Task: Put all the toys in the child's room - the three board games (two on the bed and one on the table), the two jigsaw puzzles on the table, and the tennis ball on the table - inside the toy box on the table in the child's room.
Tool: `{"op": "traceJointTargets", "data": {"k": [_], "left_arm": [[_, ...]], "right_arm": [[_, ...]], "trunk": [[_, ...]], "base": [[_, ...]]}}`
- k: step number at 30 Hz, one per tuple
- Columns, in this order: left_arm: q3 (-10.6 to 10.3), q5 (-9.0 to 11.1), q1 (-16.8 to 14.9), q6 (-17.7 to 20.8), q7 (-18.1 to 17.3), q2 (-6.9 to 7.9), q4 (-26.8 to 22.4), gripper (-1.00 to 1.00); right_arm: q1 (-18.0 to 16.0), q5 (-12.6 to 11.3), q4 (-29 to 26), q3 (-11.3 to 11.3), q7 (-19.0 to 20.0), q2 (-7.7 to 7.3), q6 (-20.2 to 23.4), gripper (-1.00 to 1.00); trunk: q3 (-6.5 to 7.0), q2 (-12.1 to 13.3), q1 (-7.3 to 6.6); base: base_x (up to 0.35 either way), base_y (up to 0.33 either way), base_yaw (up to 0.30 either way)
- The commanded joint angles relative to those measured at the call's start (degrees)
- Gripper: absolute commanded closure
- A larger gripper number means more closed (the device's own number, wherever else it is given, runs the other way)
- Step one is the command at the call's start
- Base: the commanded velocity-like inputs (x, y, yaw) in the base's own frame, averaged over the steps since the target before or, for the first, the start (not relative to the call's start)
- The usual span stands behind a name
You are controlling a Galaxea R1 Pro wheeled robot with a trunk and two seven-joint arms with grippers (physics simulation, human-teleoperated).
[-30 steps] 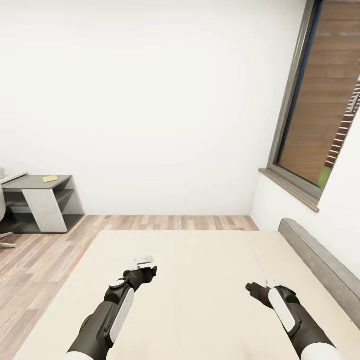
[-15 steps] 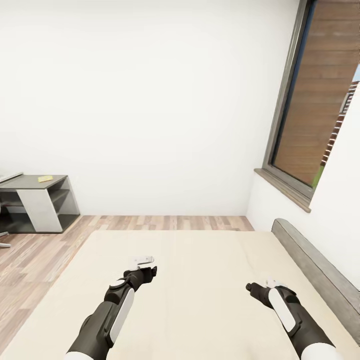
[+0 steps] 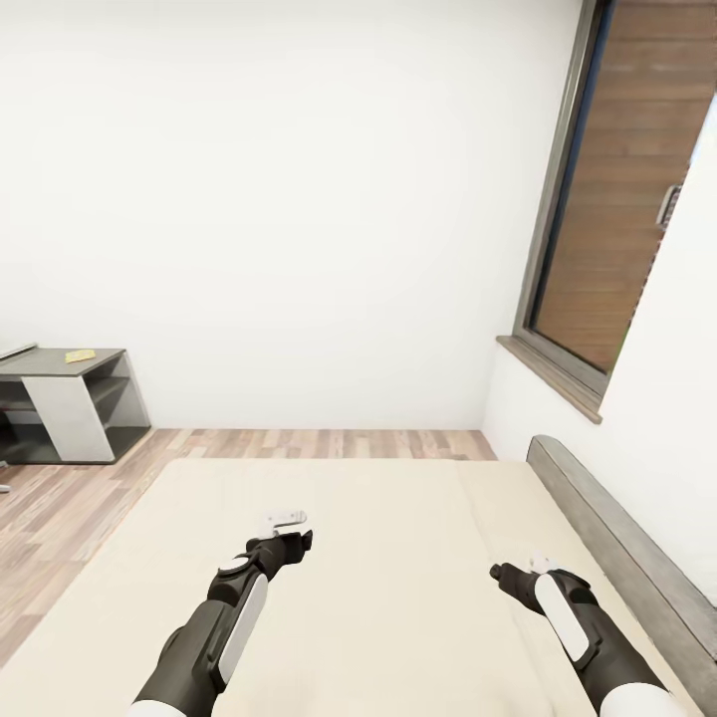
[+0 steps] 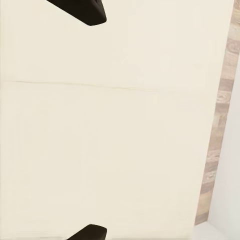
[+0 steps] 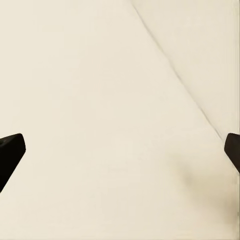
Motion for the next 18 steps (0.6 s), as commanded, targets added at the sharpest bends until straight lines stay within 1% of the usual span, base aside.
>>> {"op": "traceJointTargets", "data": {"k": [1, 18], "left_arm": [[-0.13, 0.61, -0.02, 0.25, 0.51, 0.02, -0.08, -1.0], [-0.13, 0.61, -0.07, 0.25, 0.51, 0.02, -0.09, -1.0]], "right_arm": [[-0.02, -0.6, -0.08, 0.04, -0.46, 0.0, 0.15, -1.0], [-0.03, -0.61, -0.08, 0.06, -0.46, 0.03, 0.15, -1.0]], "trunk": [[-0.07, -0.09, 0.03], [-0.07, -0.09, 0.03]], "base": [[0.0, -0.21, 0.0], [0.0, -0.211, 0.0]]}}
